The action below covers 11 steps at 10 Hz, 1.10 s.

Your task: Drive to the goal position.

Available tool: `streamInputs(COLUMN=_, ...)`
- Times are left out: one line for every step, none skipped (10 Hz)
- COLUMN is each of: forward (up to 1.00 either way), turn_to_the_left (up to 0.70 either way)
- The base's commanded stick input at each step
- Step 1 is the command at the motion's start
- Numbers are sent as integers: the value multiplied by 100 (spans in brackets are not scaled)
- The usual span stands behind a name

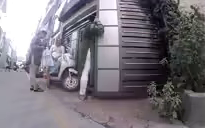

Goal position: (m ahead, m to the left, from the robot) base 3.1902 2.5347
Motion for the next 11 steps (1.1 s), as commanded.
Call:
streamInputs(forward=-70, turn_to_the_left=0)
streamInputs(forward=-70, turn_to_the_left=0)
streamInputs(forward=-70, turn_to_the_left=0)
streamInputs(forward=-70, turn_to_the_left=0)
streamInputs(forward=-70, turn_to_the_left=0)
streamInputs(forward=-70, turn_to_the_left=0)
streamInputs(forward=-70, turn_to_the_left=0)
streamInputs(forward=-70, turn_to_the_left=0)
streamInputs(forward=-70, turn_to_the_left=0)
streamInputs(forward=-41, turn_to_the_left=0)
streamInputs(forward=0, turn_to_the_left=0)
